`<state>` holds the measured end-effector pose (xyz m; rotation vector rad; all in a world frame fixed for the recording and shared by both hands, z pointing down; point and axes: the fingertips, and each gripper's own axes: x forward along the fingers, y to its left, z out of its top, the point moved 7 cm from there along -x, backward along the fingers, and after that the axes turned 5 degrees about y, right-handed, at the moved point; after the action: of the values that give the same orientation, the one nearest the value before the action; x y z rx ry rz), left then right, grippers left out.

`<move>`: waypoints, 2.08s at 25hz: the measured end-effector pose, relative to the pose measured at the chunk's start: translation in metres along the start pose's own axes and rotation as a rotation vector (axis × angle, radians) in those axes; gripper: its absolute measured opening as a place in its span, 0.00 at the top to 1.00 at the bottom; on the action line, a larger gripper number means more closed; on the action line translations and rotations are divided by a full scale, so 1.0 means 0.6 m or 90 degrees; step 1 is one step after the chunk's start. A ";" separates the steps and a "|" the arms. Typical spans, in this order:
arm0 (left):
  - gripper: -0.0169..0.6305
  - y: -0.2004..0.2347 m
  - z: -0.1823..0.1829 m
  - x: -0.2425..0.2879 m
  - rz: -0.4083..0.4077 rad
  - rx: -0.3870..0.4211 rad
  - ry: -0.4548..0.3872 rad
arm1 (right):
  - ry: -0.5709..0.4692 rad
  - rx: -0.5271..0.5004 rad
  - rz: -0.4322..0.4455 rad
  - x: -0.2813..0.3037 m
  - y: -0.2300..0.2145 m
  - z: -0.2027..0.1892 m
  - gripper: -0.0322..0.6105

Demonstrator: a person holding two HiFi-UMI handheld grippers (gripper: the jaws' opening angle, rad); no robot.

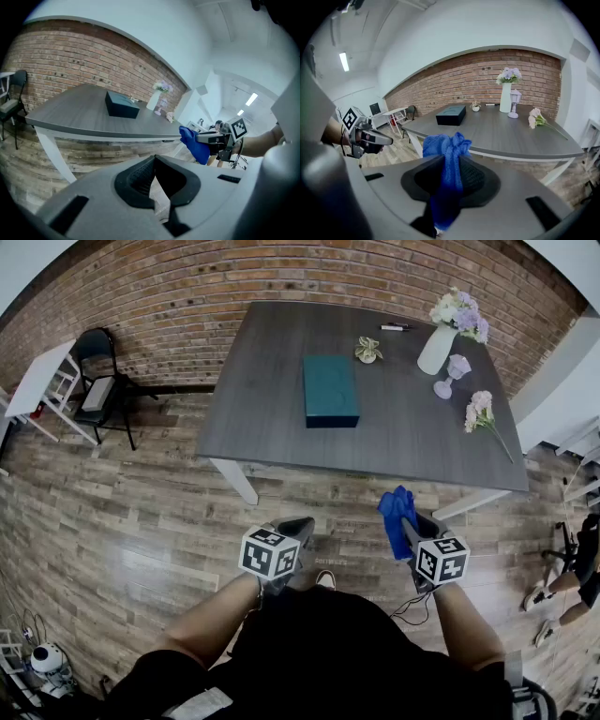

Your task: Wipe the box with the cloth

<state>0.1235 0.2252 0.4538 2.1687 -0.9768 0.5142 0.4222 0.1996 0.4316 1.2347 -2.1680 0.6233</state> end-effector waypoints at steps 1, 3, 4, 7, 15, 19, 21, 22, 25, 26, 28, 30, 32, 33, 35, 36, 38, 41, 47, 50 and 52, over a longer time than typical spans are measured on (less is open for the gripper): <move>0.96 0.010 -0.003 -0.014 -0.002 0.000 0.000 | -0.002 0.006 -0.003 0.002 0.016 0.001 0.80; 0.96 0.035 -0.008 -0.042 -0.003 -0.001 0.000 | -0.009 0.016 -0.005 0.011 0.049 0.007 0.80; 0.96 0.049 -0.011 -0.054 -0.001 -0.001 0.000 | -0.012 0.020 -0.005 0.017 0.066 0.011 0.80; 0.96 0.094 -0.031 -0.091 0.008 -0.012 0.002 | -0.005 0.026 0.000 0.037 0.122 0.016 0.80; 0.96 0.174 -0.056 -0.171 -0.005 -0.008 -0.023 | -0.019 0.011 0.010 0.076 0.258 0.060 0.80; 0.96 0.189 -0.044 -0.180 -0.029 -0.010 -0.022 | -0.023 0.018 0.020 0.090 0.292 0.078 0.80; 0.96 0.192 -0.034 -0.176 -0.041 -0.006 -0.024 | -0.016 0.006 0.025 0.101 0.292 0.086 0.80; 0.96 0.197 -0.029 -0.169 -0.040 -0.002 -0.021 | -0.013 0.001 0.026 0.111 0.287 0.091 0.80; 0.96 0.212 -0.011 -0.142 -0.030 -0.001 -0.002 | -0.004 0.002 0.033 0.147 0.268 0.107 0.80; 0.96 0.214 -0.002 -0.134 -0.030 0.003 0.003 | -0.003 -0.001 0.040 0.160 0.262 0.116 0.80; 0.96 0.223 0.023 -0.119 -0.026 0.017 0.008 | -0.006 -0.010 0.055 0.193 0.249 0.141 0.80; 0.96 0.239 0.056 -0.105 -0.010 0.026 0.005 | -0.011 -0.018 0.077 0.225 0.239 0.170 0.80; 0.96 0.257 0.094 -0.092 0.007 0.028 -0.002 | -0.015 -0.039 0.101 0.251 0.230 0.203 0.80; 0.96 0.266 0.114 -0.085 0.015 0.029 -0.006 | -0.014 -0.057 0.112 0.264 0.226 0.219 0.80; 0.96 0.282 0.147 -0.071 0.030 0.026 -0.014 | -0.006 -0.111 0.134 0.290 0.223 0.246 0.80; 0.96 0.289 0.159 -0.065 0.037 0.022 -0.017 | -0.003 -0.144 0.148 0.301 0.225 0.255 0.80; 0.96 0.299 0.171 -0.054 0.047 0.011 -0.018 | 0.000 -0.204 0.178 0.320 0.236 0.267 0.80; 0.96 0.307 0.180 -0.033 0.046 -0.011 -0.006 | 0.012 -0.250 0.203 0.353 0.248 0.286 0.80; 0.96 0.344 0.196 -0.001 -0.006 0.003 0.038 | 0.040 -0.292 0.213 0.403 0.267 0.320 0.79; 0.96 0.383 0.242 0.016 -0.038 0.033 0.037 | 0.053 -0.294 0.188 0.436 0.272 0.353 0.79; 0.96 0.410 0.281 0.020 -0.054 0.058 0.025 | 0.062 -0.305 0.170 0.451 0.280 0.375 0.79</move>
<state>-0.0456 -0.0205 0.4517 2.2611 -0.8502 0.5682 0.1077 -0.0314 0.4279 0.6594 -2.2395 0.2326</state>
